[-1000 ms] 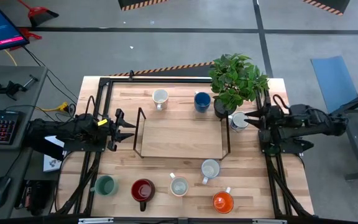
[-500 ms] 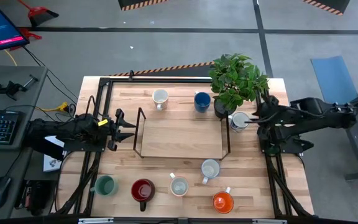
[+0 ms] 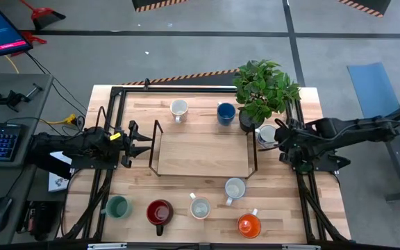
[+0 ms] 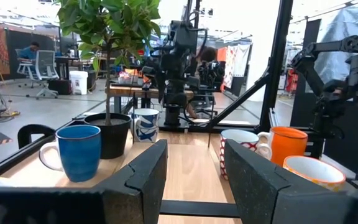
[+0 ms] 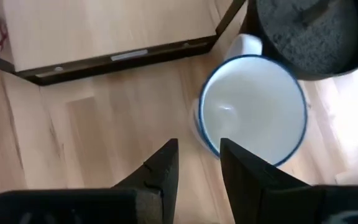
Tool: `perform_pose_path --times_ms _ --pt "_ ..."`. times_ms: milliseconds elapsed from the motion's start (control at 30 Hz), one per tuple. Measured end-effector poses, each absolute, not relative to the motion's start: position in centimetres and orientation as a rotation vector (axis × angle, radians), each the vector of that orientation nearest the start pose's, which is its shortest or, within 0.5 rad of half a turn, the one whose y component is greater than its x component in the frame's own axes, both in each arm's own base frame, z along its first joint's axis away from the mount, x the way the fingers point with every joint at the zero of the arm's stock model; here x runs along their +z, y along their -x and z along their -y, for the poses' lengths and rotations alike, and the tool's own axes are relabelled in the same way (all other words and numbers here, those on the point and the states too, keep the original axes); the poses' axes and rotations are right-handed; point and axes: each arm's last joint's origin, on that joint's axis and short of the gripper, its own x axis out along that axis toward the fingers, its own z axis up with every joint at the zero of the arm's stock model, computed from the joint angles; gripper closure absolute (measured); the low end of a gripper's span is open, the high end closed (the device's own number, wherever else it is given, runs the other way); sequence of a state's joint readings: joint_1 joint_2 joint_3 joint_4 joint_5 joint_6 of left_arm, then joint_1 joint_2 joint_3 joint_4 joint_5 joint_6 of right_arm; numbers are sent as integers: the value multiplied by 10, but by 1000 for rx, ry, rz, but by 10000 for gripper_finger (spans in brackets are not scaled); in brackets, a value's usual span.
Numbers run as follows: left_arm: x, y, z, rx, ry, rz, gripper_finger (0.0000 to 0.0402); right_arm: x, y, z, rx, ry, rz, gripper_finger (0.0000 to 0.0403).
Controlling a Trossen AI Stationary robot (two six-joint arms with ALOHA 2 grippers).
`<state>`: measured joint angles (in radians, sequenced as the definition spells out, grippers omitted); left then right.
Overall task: Place coffee mugs
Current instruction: Put the blue and white patterned mug on the shelf
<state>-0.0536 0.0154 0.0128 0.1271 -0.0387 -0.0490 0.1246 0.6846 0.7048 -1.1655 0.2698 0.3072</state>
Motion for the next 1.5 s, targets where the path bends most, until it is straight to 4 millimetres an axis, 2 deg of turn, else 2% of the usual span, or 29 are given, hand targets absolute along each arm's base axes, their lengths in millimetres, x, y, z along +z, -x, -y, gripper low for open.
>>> perform_pose_path --times_ms 167,367,767,1500 --pt "179 -97 4 -18 57 125 252 247 -102 -5 -324 -68 -1091 306" --pt "179 -97 4 -14 56 125 252 240 -116 -7 -336 -119 -1154 306" --pt "179 -97 4 -14 55 121 252 227 -136 -8 -420 -27 -1250 306" --pt "175 -98 4 -13 52 81 252 229 -133 -6 -459 -36 -1212 306"
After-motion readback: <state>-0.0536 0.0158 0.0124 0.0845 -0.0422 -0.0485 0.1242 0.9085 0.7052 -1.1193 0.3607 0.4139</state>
